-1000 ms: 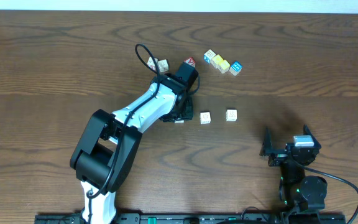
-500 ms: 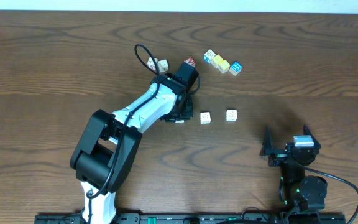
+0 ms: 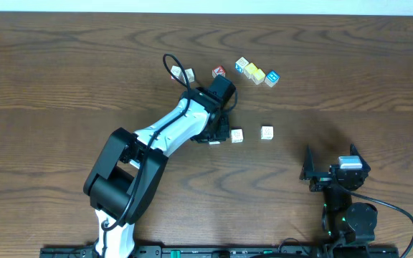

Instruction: Lift 3 blocks

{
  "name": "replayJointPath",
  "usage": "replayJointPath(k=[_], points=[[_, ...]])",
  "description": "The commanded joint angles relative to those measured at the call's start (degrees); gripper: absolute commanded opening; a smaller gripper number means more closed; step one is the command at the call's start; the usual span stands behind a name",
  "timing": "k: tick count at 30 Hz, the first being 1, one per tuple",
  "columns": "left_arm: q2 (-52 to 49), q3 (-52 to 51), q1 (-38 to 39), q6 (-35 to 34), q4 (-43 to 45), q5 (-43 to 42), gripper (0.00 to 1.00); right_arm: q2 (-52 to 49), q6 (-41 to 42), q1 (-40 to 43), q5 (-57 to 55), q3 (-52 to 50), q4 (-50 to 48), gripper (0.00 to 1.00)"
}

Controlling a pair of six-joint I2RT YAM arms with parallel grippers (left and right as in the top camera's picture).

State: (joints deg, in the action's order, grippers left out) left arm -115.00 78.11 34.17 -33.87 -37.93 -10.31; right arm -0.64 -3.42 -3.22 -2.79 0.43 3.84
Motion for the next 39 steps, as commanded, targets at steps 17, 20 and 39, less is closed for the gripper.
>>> replayJointPath(k=[17, 20, 39], points=[[-1.0, -1.0, 0.4, -1.0, 3.0, -3.7, 0.31, 0.3, -0.5, 0.3, 0.0, -0.1, 0.2, 0.99], [-1.0, -1.0, 0.5, -1.0, 3.1, -3.7, 0.31, 0.3, -0.5, 0.3, 0.0, -0.1, 0.2, 0.99], [-1.0, -1.0, 1.4, -1.0, 3.8, -3.6, 0.38, 0.3, -0.5, 0.3, 0.0, -0.1, 0.2, 0.99]])
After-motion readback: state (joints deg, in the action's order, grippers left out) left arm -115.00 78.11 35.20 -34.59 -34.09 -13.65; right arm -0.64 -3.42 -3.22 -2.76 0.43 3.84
